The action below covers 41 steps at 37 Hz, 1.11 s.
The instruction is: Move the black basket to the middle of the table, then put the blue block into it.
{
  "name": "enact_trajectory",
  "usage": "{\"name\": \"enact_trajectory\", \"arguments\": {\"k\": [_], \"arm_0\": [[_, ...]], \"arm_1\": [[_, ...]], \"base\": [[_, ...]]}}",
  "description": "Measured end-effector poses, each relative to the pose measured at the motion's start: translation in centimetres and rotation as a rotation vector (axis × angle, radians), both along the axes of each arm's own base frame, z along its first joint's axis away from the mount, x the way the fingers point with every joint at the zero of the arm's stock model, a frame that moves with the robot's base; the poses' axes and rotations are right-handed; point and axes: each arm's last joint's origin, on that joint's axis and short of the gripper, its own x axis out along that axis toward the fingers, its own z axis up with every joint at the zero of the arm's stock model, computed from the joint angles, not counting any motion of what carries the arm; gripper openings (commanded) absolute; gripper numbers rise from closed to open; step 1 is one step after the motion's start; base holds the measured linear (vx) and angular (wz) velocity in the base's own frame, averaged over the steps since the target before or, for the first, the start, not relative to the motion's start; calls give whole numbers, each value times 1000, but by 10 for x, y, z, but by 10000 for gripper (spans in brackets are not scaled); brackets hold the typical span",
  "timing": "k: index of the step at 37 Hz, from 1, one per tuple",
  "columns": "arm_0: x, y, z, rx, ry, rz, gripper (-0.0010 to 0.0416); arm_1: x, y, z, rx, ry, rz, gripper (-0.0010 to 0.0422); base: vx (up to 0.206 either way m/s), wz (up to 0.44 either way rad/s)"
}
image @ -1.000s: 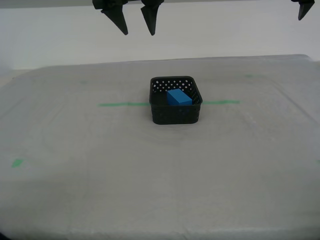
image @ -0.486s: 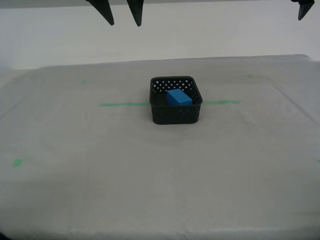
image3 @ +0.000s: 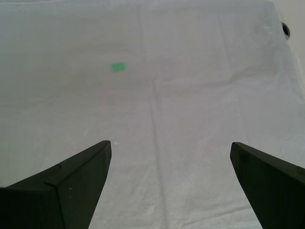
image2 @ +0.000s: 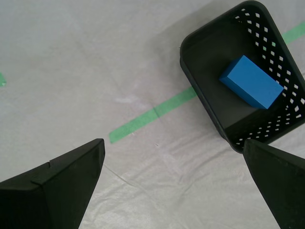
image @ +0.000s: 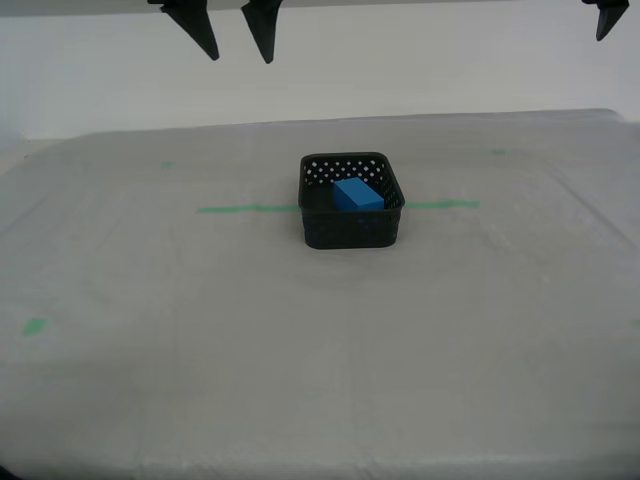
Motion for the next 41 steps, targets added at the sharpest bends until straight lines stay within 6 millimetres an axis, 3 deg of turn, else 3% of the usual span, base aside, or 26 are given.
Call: {"name": "enact_trajectory", "arguments": {"k": [13, 23, 41], "arm_0": [[0, 0, 0, 0, 0, 0, 351], [0, 0, 0, 0, 0, 0, 350], [0, 0, 0, 0, 0, 0, 350]], "arm_1": [[-31, 42, -15, -39, -54, 109, 400], [-41, 71, -25, -50, -69, 195, 400], [-40, 77, -33, -5, -77, 233, 400]], "base": [[0, 0], [0, 0], [0, 0]]}}
